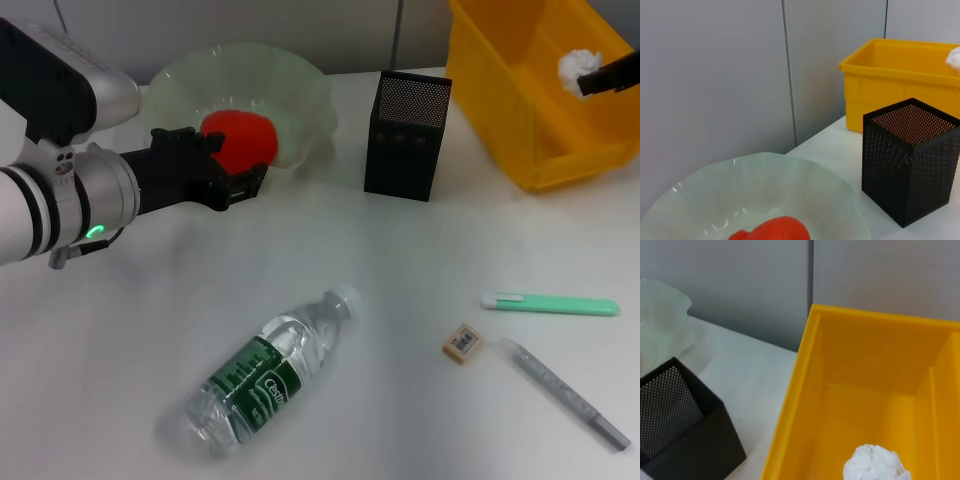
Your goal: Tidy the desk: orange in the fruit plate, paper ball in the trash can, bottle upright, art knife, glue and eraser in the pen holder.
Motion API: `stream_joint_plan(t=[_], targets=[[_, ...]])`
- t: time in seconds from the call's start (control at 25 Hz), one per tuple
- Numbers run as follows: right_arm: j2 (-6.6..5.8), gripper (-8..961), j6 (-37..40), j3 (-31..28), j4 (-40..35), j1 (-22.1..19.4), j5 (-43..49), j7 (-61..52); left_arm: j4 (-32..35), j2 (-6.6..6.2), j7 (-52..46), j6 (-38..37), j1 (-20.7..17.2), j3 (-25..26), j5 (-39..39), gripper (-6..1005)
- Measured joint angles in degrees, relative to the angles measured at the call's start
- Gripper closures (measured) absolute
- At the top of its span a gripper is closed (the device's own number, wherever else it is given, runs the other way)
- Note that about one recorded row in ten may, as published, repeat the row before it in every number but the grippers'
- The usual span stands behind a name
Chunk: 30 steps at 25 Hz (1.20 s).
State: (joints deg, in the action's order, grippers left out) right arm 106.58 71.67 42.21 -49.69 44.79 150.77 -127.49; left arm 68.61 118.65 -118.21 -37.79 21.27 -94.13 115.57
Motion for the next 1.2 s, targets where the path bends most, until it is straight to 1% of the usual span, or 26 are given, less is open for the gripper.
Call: stream_joint_plan(t=[0.28,0.4,0.6,0.64,0.8,0.88,0.92,0.96,1.04,1.16,1.2], targets=[[0.03,728,0.7,-0.3,0.8,-0.4,-0.2,-0.2,-0.3,0.00,0.0,0.0,0.0,0.0,-1.3,342],[0.00,703,1.0,-0.4,0.8,-0.5,-0.2,-0.5,-0.3,0.00,0.0,-0.2,0.0,0.0,-1.4,342],[-0.89,503,2.9,-0.3,1.1,-0.3,0.1,-0.7,-0.4,-0.06,0.0,-1.3,0.0,0.0,-1.5,342],[-1.29,489,3.4,-0.3,1.2,-0.2,0.2,-0.9,-0.4,-0.06,0.0,-1.4,0.0,0.0,-1.5,342],[-1.29,431,4.7,-0.4,-0.3,-0.7,0.1,-1.7,-0.2,-0.09,0.0,-1.5,0.0,0.1,-1.5,342],[-0.30,427,6.4,-0.4,-3.9,-1.9,-0.5,-2.1,0.3,-0.09,0.0,-1.6,-0.1,0.1,-1.5,342],[0.53,426,7.6,-0.4,-6.4,-2.9,-1.0,-2.1,0.6,-0.09,0.0,-1.9,-0.1,0.2,-1.5,342],[1.78,424,9.3,-0.4,-10.2,-4.3,-1.4,-2.3,0.8,-0.09,-0.1,-2.3,0.0,0.4,-1.5,341],[4.73,420,12.4,-0.3,-17.4,-6.6,-1.9,-2.8,1.3,-0.10,-0.4,-4.2,0.4,1.6,-1.5,341],[9.75,415,17.0,-0.2,-29.1,-10.4,-3.0,-3.4,2.3,-0.09,-0.6,-8.7,1.2,4.0,-1.6,341],[10.98,413,18.4,0.0,-32.0,-11.5,-3.8,-3.5,2.6,-0.08,-0.7,-10.2,1.4,4.7,-1.8,341]])
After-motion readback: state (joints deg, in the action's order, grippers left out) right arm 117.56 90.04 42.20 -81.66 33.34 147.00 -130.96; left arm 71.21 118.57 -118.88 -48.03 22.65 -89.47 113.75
